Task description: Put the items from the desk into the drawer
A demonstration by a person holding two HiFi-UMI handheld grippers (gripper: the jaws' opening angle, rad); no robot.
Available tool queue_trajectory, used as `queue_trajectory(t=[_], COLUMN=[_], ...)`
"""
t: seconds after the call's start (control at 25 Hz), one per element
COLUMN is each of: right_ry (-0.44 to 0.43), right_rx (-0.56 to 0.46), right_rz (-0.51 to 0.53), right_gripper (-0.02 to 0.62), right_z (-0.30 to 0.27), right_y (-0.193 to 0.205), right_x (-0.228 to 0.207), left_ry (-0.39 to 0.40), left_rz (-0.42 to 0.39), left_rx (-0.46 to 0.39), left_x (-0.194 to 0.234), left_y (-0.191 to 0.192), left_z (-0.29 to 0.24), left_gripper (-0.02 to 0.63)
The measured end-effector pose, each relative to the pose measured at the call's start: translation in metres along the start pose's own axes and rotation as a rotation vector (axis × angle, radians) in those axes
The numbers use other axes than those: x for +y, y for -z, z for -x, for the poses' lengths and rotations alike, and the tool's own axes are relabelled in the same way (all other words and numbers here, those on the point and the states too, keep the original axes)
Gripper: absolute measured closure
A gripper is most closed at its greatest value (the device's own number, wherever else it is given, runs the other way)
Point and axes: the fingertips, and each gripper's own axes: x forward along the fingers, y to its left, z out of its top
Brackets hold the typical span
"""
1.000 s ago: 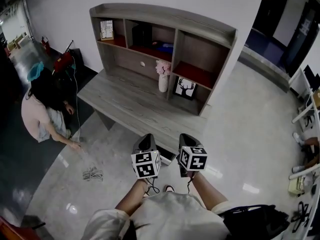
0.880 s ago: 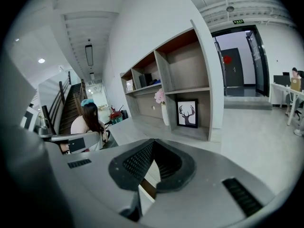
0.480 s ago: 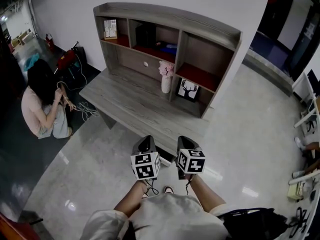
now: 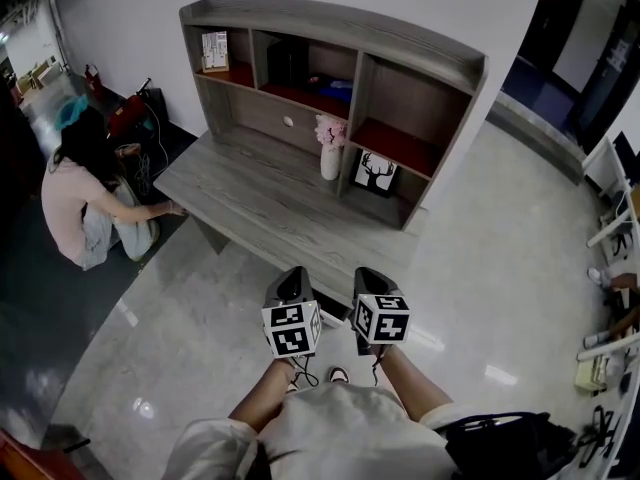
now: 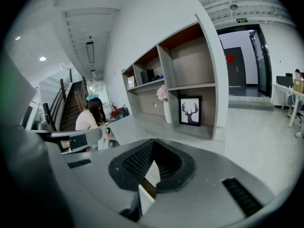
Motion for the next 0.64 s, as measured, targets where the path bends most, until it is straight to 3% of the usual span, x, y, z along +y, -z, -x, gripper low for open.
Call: queue_trajectory(t=[0.64], right_ry=[0.045], right_rx=[0.017], right_rz=[-0.023], right_gripper=[0.597], right_z=[0.003], right_y=[0.011], right_x=[-0.013], left_ry=[0.021], left_rz=[0.003], left_rx=[0.030], left_x=[-0.005], left_y=[0.014], left_z=[-0.004], left_gripper=[0.609])
